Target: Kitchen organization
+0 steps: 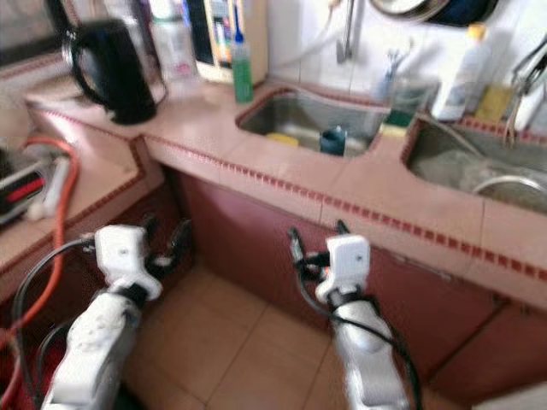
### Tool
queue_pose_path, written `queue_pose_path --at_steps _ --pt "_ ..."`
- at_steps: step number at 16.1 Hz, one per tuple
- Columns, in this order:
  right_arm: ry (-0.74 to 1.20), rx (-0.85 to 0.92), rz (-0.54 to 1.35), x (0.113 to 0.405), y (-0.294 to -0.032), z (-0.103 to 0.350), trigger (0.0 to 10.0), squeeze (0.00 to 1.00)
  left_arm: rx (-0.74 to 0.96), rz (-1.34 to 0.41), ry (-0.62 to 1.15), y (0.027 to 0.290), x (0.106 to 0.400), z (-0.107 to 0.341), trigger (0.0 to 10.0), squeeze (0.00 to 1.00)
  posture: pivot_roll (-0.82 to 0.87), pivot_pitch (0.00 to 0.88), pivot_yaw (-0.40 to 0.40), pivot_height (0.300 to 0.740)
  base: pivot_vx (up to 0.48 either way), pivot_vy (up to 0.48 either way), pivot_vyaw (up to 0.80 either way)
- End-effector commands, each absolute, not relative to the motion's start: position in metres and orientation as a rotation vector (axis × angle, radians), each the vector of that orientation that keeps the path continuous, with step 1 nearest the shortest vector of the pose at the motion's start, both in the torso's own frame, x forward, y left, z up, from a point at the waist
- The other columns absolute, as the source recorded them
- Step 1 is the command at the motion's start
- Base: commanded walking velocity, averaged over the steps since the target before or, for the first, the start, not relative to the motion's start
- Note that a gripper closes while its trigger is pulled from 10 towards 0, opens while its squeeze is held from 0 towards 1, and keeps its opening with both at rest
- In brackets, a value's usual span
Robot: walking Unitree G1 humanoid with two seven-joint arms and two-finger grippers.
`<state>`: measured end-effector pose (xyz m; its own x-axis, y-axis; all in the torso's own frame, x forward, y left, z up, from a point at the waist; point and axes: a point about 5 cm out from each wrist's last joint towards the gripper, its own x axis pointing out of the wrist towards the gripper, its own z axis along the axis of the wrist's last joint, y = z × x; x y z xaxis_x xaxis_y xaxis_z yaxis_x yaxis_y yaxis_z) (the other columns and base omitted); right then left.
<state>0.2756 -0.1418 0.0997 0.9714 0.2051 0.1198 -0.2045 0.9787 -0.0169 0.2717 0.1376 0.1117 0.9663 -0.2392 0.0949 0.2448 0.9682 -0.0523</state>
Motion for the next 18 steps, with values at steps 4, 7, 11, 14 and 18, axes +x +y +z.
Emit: queue_pose_path --at_steps 4,7,11,14,18 --pt "-0.128 0.007 0.196 0.2768 -0.1411 0.1018 10.0 0.0 -0.042 -0.242 -0.098 0.1417 0.2741 0.116 10.0 0.0 -0.18 0.015 0.034 0.74 -0.267 0.0 0.0" --pt "-0.127 0.009 0.195 0.2772 -0.1403 0.1019 10.0 0.0 -0.041 -0.24 -0.098 0.1425 0.274 0.1162 10.0 0.0 -0.17 0.021 0.034 0.74 -0.264 0.0 0.0" --pt "-0.123 0.01 0.194 0.2776 -0.1405 0.1011 10.0 0.0 -0.043 -0.24 -0.096 0.1419 0.274 0.1164 10.0 0.0 -0.16 0.03 0.032 0.74 -0.265 0.0 0.0" --pt "-0.123 0.009 0.193 0.279 -0.1407 0.1013 10.0 0.0 -0.045 -0.237 -0.097 0.1419 0.2742 0.1165 10.0 0.0 -0.17 0.033 0.033 0.74 -0.259 0.0 0.0" --pt "-0.12 0.008 0.19 0.2783 -0.141 0.1004 10.0 0.0 -0.045 -0.231 -0.083 0.1419 0.2761 0.114 10.0 0.0 -0.17 0.036 0.036 0.74 0.0 0.0 0.0"
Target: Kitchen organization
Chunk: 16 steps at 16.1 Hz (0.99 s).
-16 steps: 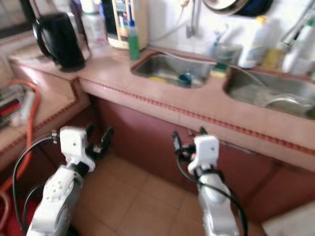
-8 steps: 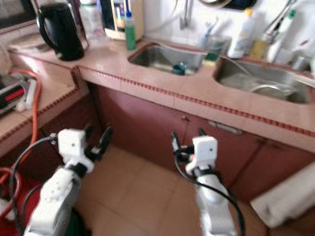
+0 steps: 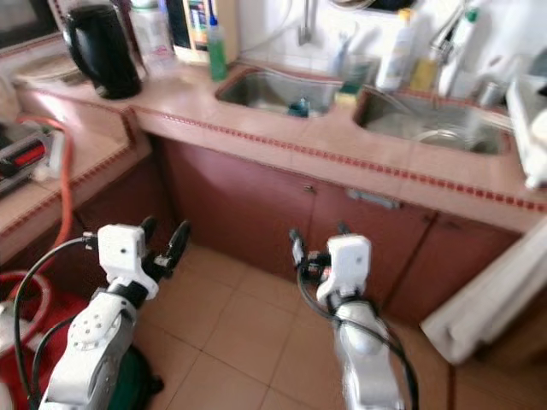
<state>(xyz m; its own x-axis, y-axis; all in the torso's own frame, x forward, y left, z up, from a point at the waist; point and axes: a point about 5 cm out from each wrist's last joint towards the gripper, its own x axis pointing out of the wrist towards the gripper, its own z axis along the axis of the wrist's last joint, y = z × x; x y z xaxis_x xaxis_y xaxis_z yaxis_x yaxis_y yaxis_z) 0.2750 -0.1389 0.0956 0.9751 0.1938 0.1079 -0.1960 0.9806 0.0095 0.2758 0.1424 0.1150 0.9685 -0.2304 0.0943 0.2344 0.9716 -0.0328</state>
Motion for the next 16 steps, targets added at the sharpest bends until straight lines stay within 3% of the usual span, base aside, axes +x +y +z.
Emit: queue_pose_path --at_steps 1,8,10,13,15,16 --pt "-0.118 0.008 0.188 0.278 -0.141 0.1 10.0 0.0 -0.039 -0.227 -0.072 0.142 0.277 0.112 10.0 0.0 -0.17 0.037 0.037 0.74 0.0 0.0 0.0" --pt "-0.076 -0.007 0.198 0.275 -0.143 0.091 10.0 0.0 -0.044 -0.249 -0.04 0.137 0.273 0.101 10.0 0.0 -0.18 0.046 0.035 0.74 0.0 0.0 0.0" --pt "0.026 -0.066 0.231 0.271 -0.145 0.066 10.0 0.0 -0.024 -0.233 0.015 0.142 0.271 0.082 10.0 0.0 -0.18 0.042 0.036 0.74 0.0 0.0 0.0" --pt "0.314 -0.24 0.254 0.251 -0.165 0.0 10.0 0.0 0.08 -0.243 0.228 0.157 0.251 0.02 10.0 0.0 -0.17 0.039 0.028 0.74 0.0 0.0 0.0" --pt "0.554 -0.395 0.288 0.223 -0.183 -0.041 10.0 0.0 0.162 -0.227 0.467 0.169 0.225 -0.031 10.0 0.0 -0.15 0.043 0.023 0.74 0.0 0.0 0.0" --pt "0.617 -0.379 0.273 0.216 -0.188 -0.05 10.0 0.0 0.179 -0.213 0.55 0.171 0.216 -0.044 10.0 0.0 -0.14 0.036 0.013 0.74 0.0 0.0 0.0"
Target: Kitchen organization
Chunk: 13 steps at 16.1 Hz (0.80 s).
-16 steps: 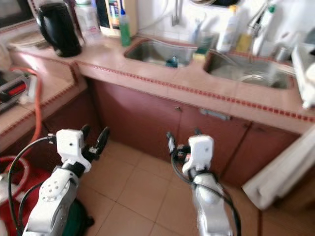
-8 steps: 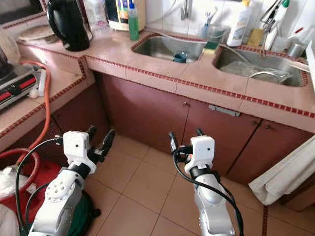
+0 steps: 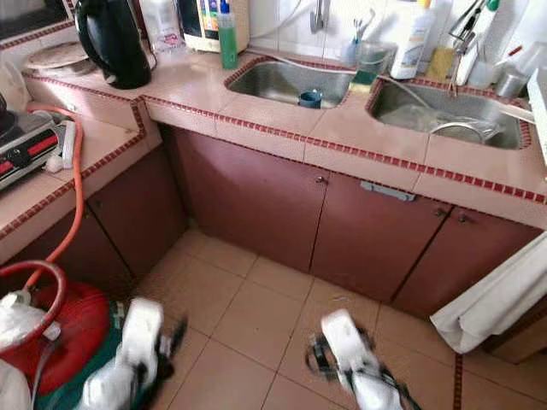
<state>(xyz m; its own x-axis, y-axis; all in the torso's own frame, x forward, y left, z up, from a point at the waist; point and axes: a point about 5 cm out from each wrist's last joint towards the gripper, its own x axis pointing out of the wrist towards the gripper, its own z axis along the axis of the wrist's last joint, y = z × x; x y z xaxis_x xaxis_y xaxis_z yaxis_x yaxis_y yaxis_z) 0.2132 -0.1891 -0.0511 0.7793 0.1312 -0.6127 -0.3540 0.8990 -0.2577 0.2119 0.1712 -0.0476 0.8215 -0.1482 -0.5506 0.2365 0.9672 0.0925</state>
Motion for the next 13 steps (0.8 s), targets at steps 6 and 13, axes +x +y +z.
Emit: queue_pose_path --at_steps 6,13 --pt "1.028 -0.314 0.215 0.143 -0.209 -0.095 10.0 0.0 0.176 -0.186 0.99 0.181 0.146 -0.097 10.0 0.0 -0.13 0.024 0.024 0.74 0.0 0.0 0.0" --pt "1.046 -0.313 0.231 0.141 -0.198 -0.098 10.0 0.0 0.188 -0.15 1.003 0.192 0.15 -0.095 10.0 0.0 -0.11 0.0 0.028 0.74 0.0 0.0 0.0"
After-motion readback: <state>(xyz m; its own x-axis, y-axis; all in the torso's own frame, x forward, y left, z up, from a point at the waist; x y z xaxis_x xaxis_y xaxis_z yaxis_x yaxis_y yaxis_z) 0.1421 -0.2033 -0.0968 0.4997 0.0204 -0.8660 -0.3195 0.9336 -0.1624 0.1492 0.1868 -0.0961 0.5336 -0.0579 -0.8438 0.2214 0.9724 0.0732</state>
